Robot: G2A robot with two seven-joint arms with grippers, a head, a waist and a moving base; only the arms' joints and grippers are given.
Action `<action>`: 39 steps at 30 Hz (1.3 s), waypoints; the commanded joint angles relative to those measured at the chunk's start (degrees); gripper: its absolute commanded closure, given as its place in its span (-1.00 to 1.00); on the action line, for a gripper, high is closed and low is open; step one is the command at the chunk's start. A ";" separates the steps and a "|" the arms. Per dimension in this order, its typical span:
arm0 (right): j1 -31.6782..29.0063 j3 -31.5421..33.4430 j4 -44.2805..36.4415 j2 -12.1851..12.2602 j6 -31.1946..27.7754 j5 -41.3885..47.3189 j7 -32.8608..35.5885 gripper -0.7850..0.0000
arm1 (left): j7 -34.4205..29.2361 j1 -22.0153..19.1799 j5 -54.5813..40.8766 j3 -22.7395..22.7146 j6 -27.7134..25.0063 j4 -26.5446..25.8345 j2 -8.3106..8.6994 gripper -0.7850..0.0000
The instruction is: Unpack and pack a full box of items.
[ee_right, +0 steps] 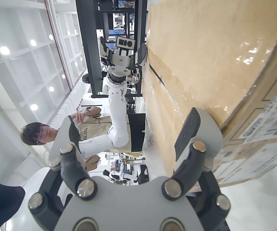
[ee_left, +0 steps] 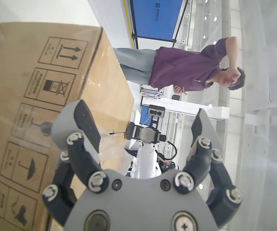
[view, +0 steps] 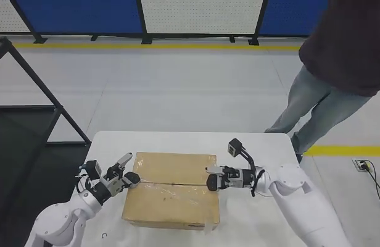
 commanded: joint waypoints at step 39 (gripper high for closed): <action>-36.49 19.93 -50.04 6.98 -26.97 -45.99 -11.75 -1.00 | 0.40 0.14 -1.59 0.69 -0.32 0.48 0.37 -1.00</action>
